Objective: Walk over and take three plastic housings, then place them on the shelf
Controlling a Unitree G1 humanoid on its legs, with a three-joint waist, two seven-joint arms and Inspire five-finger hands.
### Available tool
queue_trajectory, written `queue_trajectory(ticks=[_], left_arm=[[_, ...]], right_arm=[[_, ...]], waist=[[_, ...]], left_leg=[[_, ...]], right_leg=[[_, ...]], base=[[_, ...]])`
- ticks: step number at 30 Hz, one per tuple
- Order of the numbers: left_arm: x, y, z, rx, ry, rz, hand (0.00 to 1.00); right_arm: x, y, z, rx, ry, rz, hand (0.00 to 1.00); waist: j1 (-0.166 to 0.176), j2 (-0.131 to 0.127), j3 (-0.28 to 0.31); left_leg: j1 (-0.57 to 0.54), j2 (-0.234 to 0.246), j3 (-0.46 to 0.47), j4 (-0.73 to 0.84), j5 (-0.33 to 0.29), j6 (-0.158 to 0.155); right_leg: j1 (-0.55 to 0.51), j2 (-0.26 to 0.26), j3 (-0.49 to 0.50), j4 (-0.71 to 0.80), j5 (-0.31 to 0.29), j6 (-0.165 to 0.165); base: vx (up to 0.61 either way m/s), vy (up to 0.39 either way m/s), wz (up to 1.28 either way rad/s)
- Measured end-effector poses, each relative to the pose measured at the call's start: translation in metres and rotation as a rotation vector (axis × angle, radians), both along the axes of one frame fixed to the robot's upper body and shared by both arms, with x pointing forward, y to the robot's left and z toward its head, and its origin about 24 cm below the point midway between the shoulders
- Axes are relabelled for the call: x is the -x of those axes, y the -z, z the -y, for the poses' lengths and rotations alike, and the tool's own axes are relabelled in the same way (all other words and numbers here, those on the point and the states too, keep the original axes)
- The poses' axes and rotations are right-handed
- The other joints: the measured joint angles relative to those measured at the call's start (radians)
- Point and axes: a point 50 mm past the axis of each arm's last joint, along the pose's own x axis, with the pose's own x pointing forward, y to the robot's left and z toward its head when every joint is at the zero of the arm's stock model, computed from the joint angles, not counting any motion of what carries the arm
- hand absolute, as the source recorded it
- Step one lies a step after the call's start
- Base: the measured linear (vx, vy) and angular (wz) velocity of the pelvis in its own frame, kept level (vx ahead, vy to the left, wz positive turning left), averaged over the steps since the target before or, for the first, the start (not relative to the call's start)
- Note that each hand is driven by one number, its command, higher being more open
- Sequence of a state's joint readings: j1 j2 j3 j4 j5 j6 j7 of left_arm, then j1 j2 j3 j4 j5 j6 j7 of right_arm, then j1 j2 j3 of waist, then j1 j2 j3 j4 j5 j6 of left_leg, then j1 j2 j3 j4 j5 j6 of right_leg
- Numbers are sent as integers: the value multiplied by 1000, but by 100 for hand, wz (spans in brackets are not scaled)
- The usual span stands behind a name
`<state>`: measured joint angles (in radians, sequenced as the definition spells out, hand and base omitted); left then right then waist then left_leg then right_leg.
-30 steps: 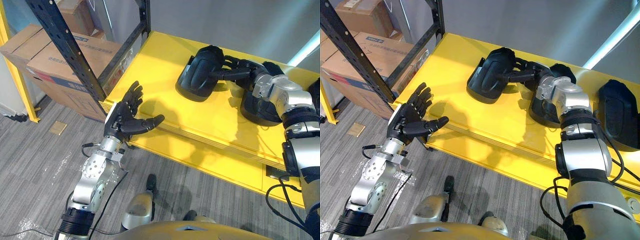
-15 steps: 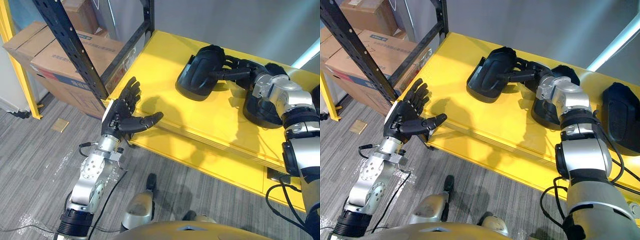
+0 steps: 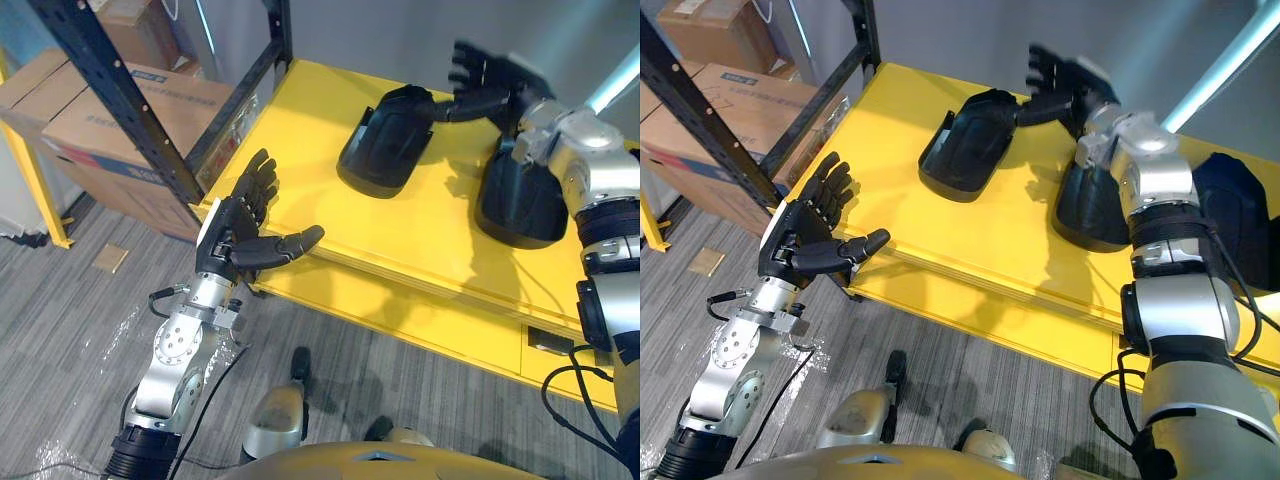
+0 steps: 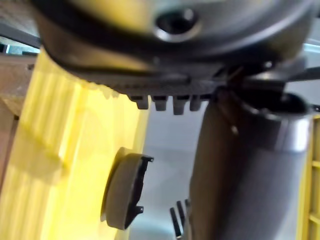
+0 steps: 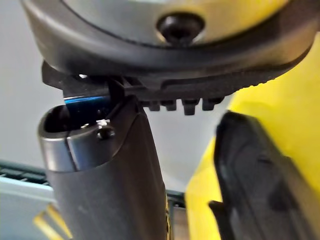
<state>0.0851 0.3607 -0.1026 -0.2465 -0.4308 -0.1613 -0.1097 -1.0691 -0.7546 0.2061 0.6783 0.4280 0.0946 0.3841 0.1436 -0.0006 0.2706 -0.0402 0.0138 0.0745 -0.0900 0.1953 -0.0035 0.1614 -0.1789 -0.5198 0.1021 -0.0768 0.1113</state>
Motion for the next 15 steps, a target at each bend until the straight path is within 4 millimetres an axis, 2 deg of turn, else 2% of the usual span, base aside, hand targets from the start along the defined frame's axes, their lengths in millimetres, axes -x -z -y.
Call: queue_trajectory(ticks=[3,6,9,11,15], left_arm=[[-3,-3,0,1,-6,14,100],[-8,-11,1,0,-14,46,100],[-16,-20,-4,1,-60,76,100],[-19,-22,-10,2,-91,84,100],[-28,-9,-28,-32,-228,19,100]], right_arm=[[14,-28,-21,53,-78,175,100],[32,-36,-24,96,-99,298,100],[47,-23,-20,72,-90,354,100],[55,-16,-14,52,-69,372,100],[83,2,9,-18,36,427,100]], waist=[[-32,0,-1],[-47,1,-4],[-74,2,-12],[-79,4,-16],[-112,14,-38]], left_leg=[[16,2,24,0,0,0],[20,9,43,-1,0,0],[33,20,76,-2,-15,-12],[33,26,98,-2,-17,-11],[32,33,136,-2,-21,-8]], right_leg=[[2,-3,20,2,2,3],[-5,0,42,5,6,7],[-7,7,74,0,19,4],[-19,10,96,-3,25,4],[-23,20,134,-49,59,5]], base=[[-21,-7,-19],[-55,-5,-23],[-73,0,-29],[-63,11,-35],[-27,18,-28]])
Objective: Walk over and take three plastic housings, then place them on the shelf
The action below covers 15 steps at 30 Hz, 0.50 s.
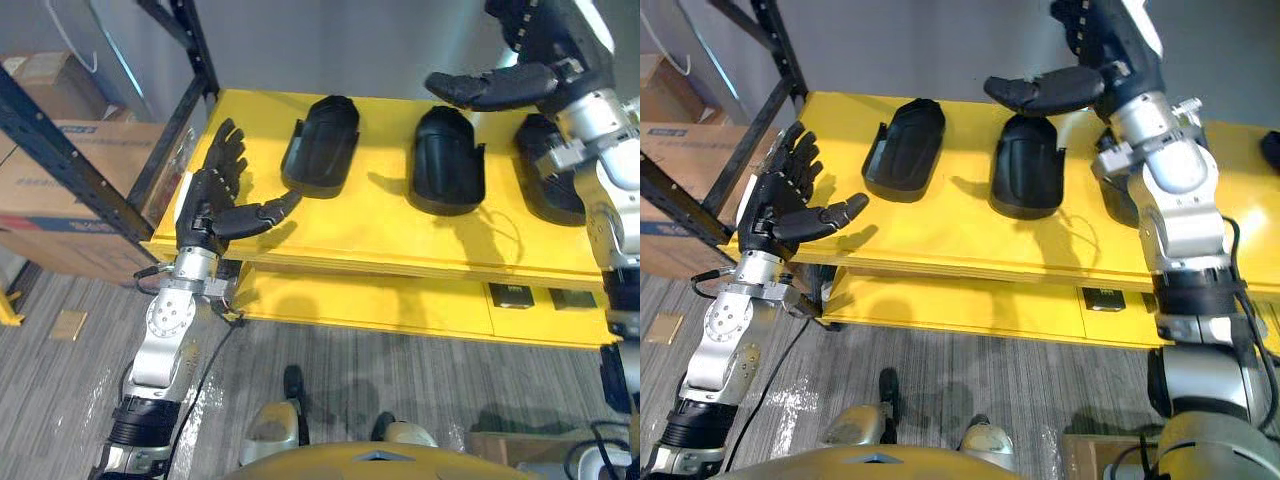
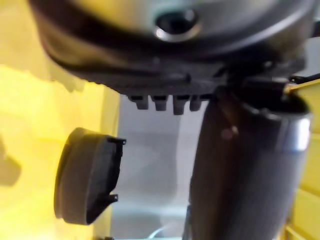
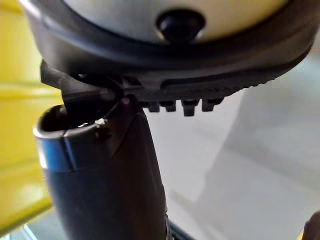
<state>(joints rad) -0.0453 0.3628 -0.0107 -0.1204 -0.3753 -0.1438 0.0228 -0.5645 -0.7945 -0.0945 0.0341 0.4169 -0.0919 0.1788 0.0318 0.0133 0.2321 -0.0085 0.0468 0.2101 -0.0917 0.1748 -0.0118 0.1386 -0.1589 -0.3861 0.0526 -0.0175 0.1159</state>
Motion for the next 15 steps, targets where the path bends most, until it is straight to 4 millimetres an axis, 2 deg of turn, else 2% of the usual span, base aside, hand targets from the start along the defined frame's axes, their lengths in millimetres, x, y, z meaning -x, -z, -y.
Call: queue_trajectory(ticks=[3,7,11,15], left_arm=[[-1,10,-12,-15,-89,-57,100],[-1,12,-15,-6,-123,-71,100],[-1,13,-13,15,-135,-75,100],[0,17,-9,52,-149,-86,100]], right_arm=[[29,10,7,-111,16,126,100],[66,26,3,-188,-2,259,100],[80,52,0,-279,-23,237,100],[90,89,2,-391,21,135,100]], waist=[[-30,3,-7],[-45,6,-20],[-62,7,-32],[-65,8,-33]], left_leg=[[-1,3,16,0,-2,-1],[-7,12,37,0,-7,-6],[-17,14,41,0,-6,-5],[-20,16,62,0,-10,-7]], right_leg=[[-8,2,16,-6,4,3],[-27,7,38,-7,6,-1],[-41,9,43,-5,5,-2],[-59,8,66,-2,6,-2]], base=[[26,11,-19],[34,-7,-17],[31,-4,-5],[11,16,-14]])
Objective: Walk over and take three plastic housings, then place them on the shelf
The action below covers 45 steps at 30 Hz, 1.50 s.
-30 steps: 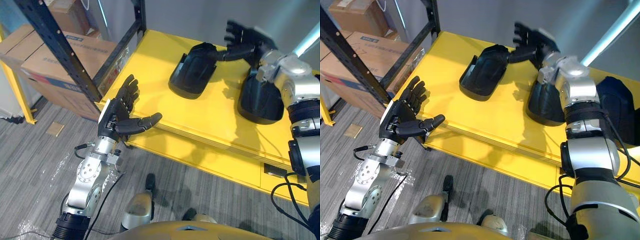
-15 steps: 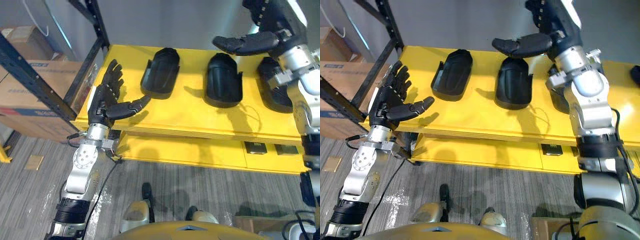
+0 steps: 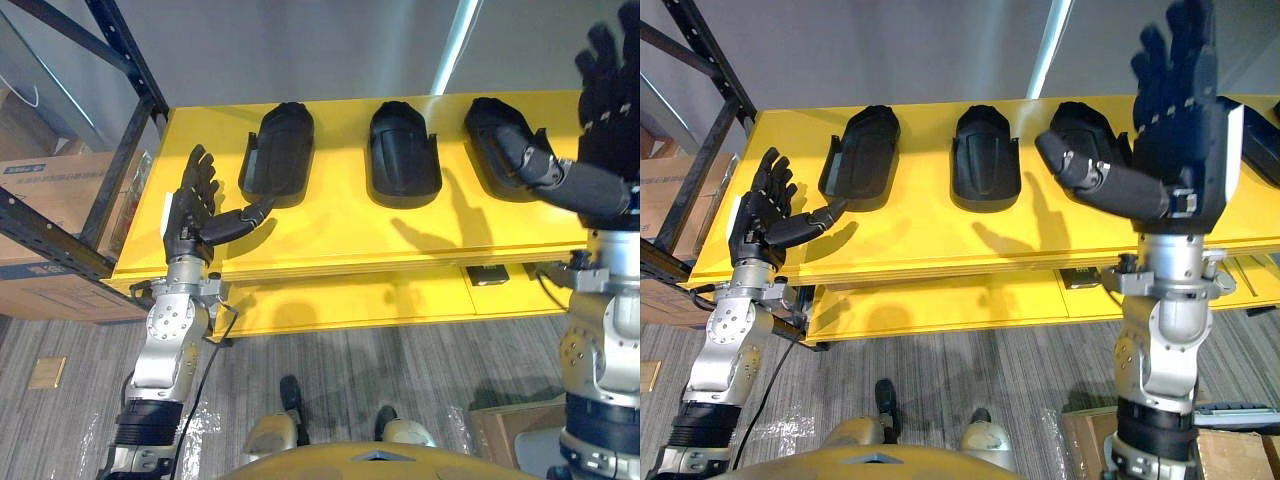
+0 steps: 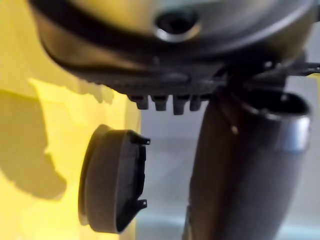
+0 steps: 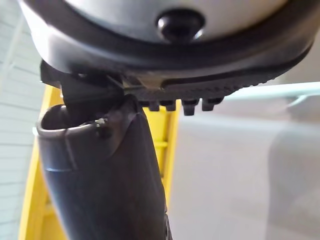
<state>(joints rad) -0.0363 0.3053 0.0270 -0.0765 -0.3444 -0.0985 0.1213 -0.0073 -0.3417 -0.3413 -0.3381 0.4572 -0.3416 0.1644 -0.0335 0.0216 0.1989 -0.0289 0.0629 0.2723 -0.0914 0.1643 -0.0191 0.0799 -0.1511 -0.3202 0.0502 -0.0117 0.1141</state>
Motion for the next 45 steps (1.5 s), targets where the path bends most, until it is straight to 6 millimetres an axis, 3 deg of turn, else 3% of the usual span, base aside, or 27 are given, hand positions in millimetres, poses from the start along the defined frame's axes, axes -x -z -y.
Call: queue_trajectory(ticks=[3,9,45], left_arm=[[0,3,-1,9,-22,-16,100],[-1,20,-4,25,-60,-92,100],[-2,27,6,-18,91,-167,100]], right_arm=[[4,14,-1,-43,9,-44,100],[6,19,1,-73,10,-67,100],[6,27,-6,-121,-6,-86,100]], waist=[[-9,2,-1],[-27,3,-2],[-27,24,-6]], left_leg=[[-2,1,15,0,-7,-1],[-5,1,34,0,-8,1],[-1,-1,29,0,-15,-1]], right_leg=[[-12,-1,17,2,1,0],[-28,-2,37,4,2,1],[-27,-5,34,16,-1,-3]], base=[[16,21,-16],[32,19,-10],[5,5,0]])
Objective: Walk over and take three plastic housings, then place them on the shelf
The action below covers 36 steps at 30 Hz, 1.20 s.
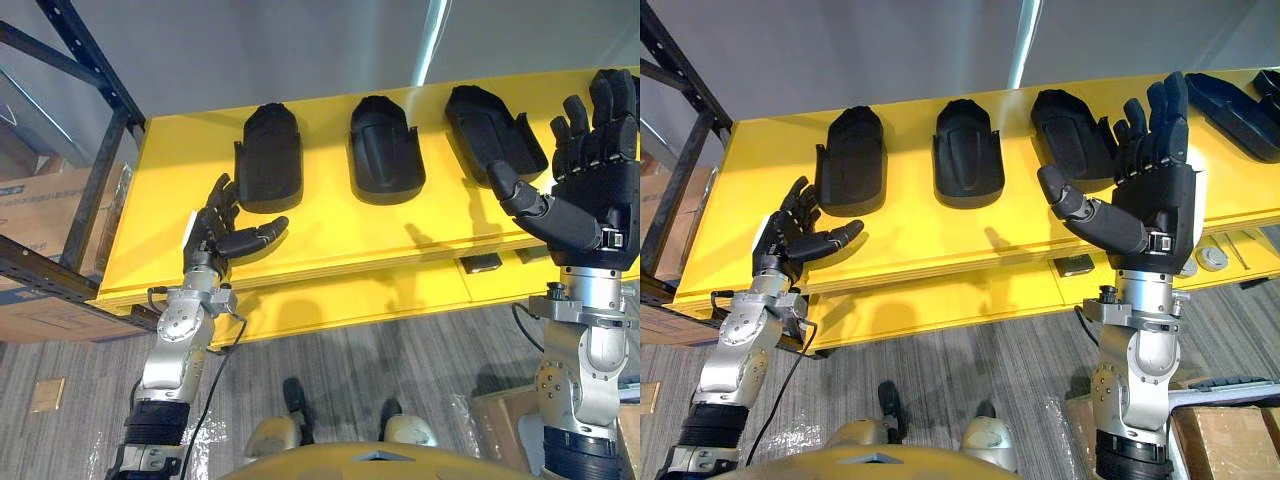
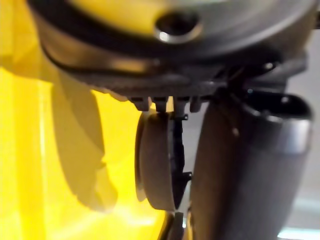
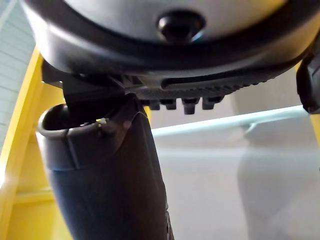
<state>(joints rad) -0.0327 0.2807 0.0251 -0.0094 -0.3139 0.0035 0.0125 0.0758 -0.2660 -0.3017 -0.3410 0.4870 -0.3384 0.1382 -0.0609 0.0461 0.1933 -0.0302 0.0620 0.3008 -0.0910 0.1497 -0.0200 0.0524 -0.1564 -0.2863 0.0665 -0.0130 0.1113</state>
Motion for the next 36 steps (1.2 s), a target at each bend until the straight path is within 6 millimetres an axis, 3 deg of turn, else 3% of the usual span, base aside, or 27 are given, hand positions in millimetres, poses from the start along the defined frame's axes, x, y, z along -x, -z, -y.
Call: queue_trajectory(ticks=[7,10,14,15,19,22,25,28,30,34,36], left_arm=[[1,1,-4,-1,-65,-4,100],[5,-1,-19,-60,-167,3,100],[26,-14,-40,-72,-308,91,100],[36,-26,-41,-55,-316,168,100],[58,-55,-25,-69,-137,340,100],[67,-55,-9,41,76,387,100],[82,-49,-2,149,274,388,100],[98,-43,0,212,433,392,100],[105,-38,-12,225,457,398,100],[120,0,-61,340,267,338,100],[134,36,-83,458,95,263,100]], right_arm=[[2,3,1,-1,17,-20,100],[2,6,2,-5,25,-42,100],[2,10,2,31,74,-79,100],[2,13,1,25,89,-95,100],[4,21,-1,85,189,-153,100],[5,27,2,144,378,-176,100],[8,42,12,109,554,-218,100],[22,68,38,-1,797,-307,100],[41,89,62,-64,976,-390,100],[93,134,103,-146,1289,-592,100],[128,161,115,-197,1438,-721,100]], waist=[[1,5,-3],[0,5,-3],[0,6,-4],[3,5,-6],[15,11,-18],[32,27,-37],[34,25,-53],[43,20,-57],[44,21,-58],[35,26,-88],[33,28,-107]], left_leg=[[1,1,3,0,0,0],[4,2,9,0,0,0],[5,2,16,0,-3,-3],[6,1,12,0,-3,-2],[5,-8,-23,0,-6,-3],[5,-16,-48,0,-7,-2],[4,-21,-61,0,-8,0],[0,-22,-67,0,-7,2],[-3,-23,-75,0,-6,3],[-21,-28,-98,0,-1,2],[-25,-32,-111,0,-2,3]], right_leg=[[1,1,1,-2,0,0],[1,2,8,-5,1,1],[5,3,13,-18,4,4],[8,1,9,-18,4,4],[39,-4,-34,-35,4,4],[57,-12,-67,-41,3,5],[71,-13,-87,-52,5,7],[73,-13,-98,-53,4,7],[75,-14,-107,-54,4,7],[75,-13,-133,-64,4,7],[82,-13,-147,-69,1,7]], base=[[0,0,0],[0,0,-6],[0,0,-3],[10,3,10],[34,15,25],[18,42,26],[15,22,19],[5,14,9],[-3,20,12],[11,12,18],[21,9,18]])
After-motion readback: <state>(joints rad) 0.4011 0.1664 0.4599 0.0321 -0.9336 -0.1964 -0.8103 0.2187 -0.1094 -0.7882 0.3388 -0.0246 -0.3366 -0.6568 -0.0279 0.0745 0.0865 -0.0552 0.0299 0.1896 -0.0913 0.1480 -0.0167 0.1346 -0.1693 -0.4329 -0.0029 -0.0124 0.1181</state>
